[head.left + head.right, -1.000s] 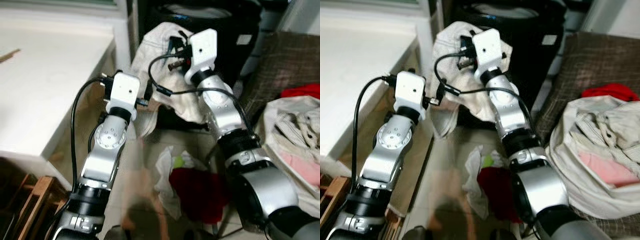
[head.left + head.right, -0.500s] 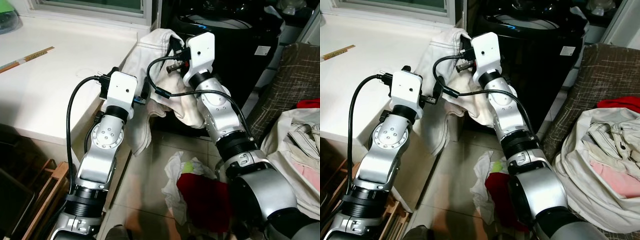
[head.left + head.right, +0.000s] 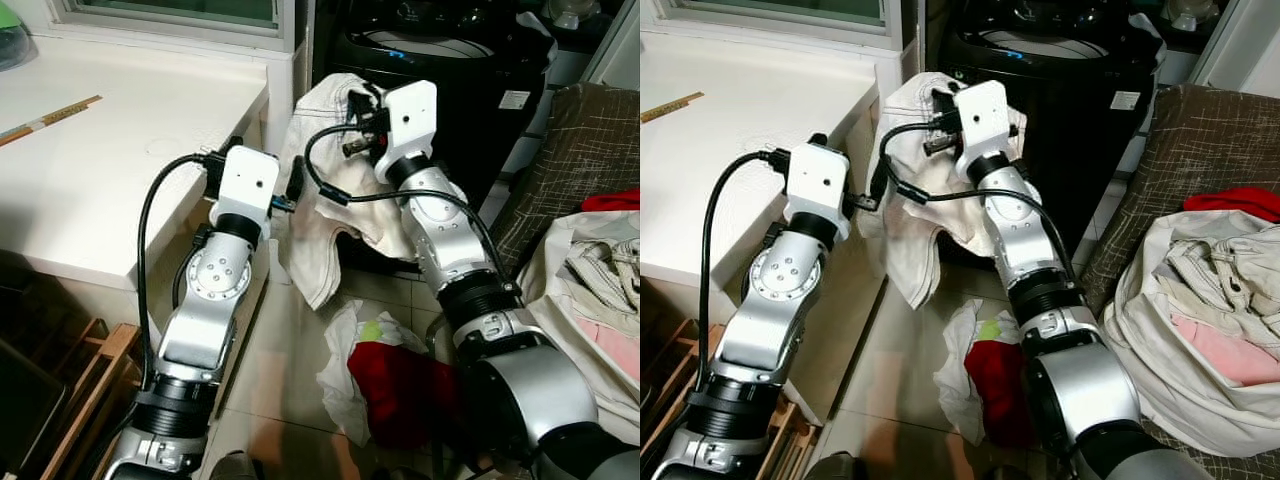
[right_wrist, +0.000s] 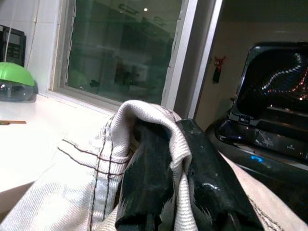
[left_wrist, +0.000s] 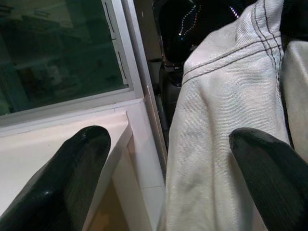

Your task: Clothes washing

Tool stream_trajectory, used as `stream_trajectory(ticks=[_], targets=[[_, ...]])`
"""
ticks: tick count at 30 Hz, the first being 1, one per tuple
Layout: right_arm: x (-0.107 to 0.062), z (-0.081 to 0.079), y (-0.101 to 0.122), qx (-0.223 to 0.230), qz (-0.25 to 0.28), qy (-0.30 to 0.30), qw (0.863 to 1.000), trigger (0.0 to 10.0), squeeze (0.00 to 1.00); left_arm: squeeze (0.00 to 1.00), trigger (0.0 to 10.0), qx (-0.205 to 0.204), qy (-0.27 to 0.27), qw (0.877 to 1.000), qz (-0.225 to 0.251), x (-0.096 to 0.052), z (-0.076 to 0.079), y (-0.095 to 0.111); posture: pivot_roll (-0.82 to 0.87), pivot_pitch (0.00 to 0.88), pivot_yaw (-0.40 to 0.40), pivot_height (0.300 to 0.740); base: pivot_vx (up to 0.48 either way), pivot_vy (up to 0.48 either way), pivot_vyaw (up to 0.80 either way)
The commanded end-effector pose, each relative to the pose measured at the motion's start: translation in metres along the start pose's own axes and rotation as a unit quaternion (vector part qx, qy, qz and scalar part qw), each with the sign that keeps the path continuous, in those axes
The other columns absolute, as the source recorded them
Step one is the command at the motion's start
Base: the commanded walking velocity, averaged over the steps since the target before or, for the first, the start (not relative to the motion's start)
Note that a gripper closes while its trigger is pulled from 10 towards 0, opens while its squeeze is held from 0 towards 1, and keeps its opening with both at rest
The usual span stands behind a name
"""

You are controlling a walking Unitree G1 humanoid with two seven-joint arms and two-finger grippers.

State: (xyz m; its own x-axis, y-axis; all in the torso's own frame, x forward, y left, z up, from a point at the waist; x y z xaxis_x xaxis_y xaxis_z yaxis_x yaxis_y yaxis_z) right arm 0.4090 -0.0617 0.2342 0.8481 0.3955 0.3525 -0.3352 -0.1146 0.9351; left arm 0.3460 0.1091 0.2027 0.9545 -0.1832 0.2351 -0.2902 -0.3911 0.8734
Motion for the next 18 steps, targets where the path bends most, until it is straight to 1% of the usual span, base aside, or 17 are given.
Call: stream_trajectory(ticks=[1, 4, 7, 10, 15, 17, 18], targets=[[0.000, 0.007, 0.011, 0.003, 0.024, -0.011, 1.000, 10.0, 0.00, 0.00, 10.0, -0.003, -0.004, 1.000, 0.004, -0.001, 0.001, 0.002, 0.02, 0.004, -0.035, 0.740, 0.000, 0.000, 0.00], [-0.004, 0.007, 0.004, 0.001, 0.013, -0.008, 1.000, 10.0, 0.00, 0.00, 10.0, -0.004, -0.010, 1.000, 0.006, -0.002, 0.006, 0.004, 0.02, 0.000, -0.039, 0.740, 0.000, 0.000, 0.00], [-0.005, 0.006, 0.003, -0.003, 0.009, -0.005, 1.000, 10.0, 0.00, 0.00, 10.0, -0.004, -0.011, 1.000, 0.007, -0.002, 0.007, 0.004, 0.02, 0.000, -0.040, 0.740, 0.000, 0.000, 0.00], [-0.007, 0.010, 0.000, 0.003, 0.004, -0.012, 1.000, 10.0, 0.00, 0.00, 10.0, -0.003, -0.013, 1.000, 0.008, -0.002, 0.009, 0.005, 0.02, 0.000, -0.040, 0.740, 0.000, 0.000, 0.00], [-0.011, 0.014, -0.004, 0.000, -0.002, -0.018, 1.000, 10.0, 0.00, 0.00, 10.0, -0.004, -0.017, 1.000, 0.008, -0.002, 0.009, 0.004, 0.02, 0.000, -0.035, 0.740, 0.000, 0.000, 0.00], [-0.013, 0.018, -0.005, -0.002, -0.004, -0.023, 1.000, 10.0, 0.00, 0.00, 10.0, -0.004, -0.019, 1.000, 0.010, -0.002, 0.010, 0.005, 0.01, 0.000, -0.033, 0.740, 0.000, 0.000, 0.00], [-0.016, 0.023, -0.006, -0.004, -0.006, -0.031, 0.999, 10.0, 0.00, 0.00, 10.0, -0.005, -0.020, 1.000, 0.012, -0.002, 0.010, 0.006, 0.01, 0.005, -0.028, 0.740, 0.000, 0.000, 0.00]])
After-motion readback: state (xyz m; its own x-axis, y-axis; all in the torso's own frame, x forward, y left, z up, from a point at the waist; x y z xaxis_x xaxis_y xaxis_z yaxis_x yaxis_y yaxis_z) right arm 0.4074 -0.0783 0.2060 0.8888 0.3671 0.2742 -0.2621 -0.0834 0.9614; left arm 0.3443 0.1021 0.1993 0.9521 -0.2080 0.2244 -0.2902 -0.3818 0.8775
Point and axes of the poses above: a point about 5 cm out from each wrist's last joint towards the gripper, its own x axis pointing out of the wrist towards the gripper, its own y axis along the axis of the wrist's last joint, z = x × y, the point moved 3 cm from there along x, pointing out of the wrist towards the gripper, and after that the axes turned 9 degrees about x, right-handed, at the moved point
